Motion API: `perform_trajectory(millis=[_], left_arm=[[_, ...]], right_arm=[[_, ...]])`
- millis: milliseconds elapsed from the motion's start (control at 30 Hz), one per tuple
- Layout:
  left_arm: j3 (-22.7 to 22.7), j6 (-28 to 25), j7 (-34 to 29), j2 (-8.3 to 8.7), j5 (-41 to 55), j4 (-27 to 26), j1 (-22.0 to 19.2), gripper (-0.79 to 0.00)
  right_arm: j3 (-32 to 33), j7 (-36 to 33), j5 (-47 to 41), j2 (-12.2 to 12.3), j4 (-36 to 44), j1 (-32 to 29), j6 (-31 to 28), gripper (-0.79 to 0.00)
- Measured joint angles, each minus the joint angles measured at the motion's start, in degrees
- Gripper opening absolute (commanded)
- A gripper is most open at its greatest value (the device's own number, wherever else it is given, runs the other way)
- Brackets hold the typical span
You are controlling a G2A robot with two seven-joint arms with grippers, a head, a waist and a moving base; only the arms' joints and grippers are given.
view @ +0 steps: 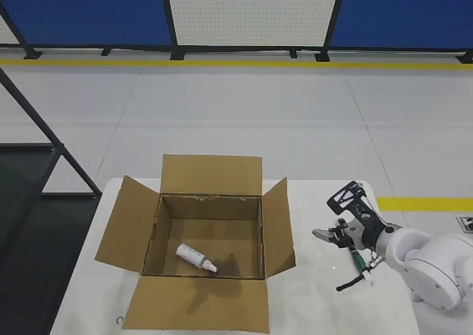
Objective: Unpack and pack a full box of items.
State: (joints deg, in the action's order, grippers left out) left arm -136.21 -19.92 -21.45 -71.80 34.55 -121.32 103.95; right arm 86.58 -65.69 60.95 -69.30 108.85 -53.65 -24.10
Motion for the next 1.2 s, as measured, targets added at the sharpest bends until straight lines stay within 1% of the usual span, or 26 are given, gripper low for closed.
perform_trajectory(millis=[233, 300, 367, 433, 600, 767, 867, 933, 1200], left_arm=[[0.0, 0.1, 0.0, 0.0, -0.1, 0.0, 0.0, 0.0], [0.5, 0.9, -0.5, 0.07, -1.0, -0.3, -0.4, 0.0], [1.0, 1.5, -2.0, 0.2, -2.5, -0.5, -0.7, 0.0], [1.5, 1.6, -3.4, 0.31, -3.7, -0.4, -0.9, 0.0], [2.5, 1.9, -7.1, 0.6, -5.8, 0.8, -1.4, 0.0], [2.8, 1.4, -9.7, 0.94, -8.9, 1.7, -2.2, 0.0], [2.7, 1.4, -10.1, 1.06, -10.2, 1.6, -2.4, 0.0], [2.7, 1.4, -10.1, 1.06, -10.3, 1.6, -2.4, 0.0], [2.7, 1.4, -10.1, 1.05, -10.2, 1.6, -2.4, 0.0]], right_arm=[[-0.2, 0.4, 0.0, 0.0, 0.4, -0.2, -0.1, 0.0], [-1.0, 4.0, -0.2, 0.0, 2.2, -0.4, -0.6, 0.0], [-2.6, 7.7, -0.6, -0.1, 3.4, 0.7, -1.2, 0.0], [-5.0, 8.3, 0.0, -0.2, 3.8, 2.8, -1.8, 0.0], [-14.4, 8.2, -1.7, -1.1, 1.5, 11.5, -2.4, 0.0], [-25.4, 4.5, -7.9, -3.4, -6.7, 22.8, 1.8, 0.0], [-31.8, 4.1, -10.2, -4.8, -11.6, 28.8, 3.1, 0.0], [-33.0, 4.1, -10.5, -5.0, -12.3, 29.9, 2.9, 0.0], [-32.4, 4.2, -10.4, -5.0, -12.0, 29.3, 2.9, 0.0]])
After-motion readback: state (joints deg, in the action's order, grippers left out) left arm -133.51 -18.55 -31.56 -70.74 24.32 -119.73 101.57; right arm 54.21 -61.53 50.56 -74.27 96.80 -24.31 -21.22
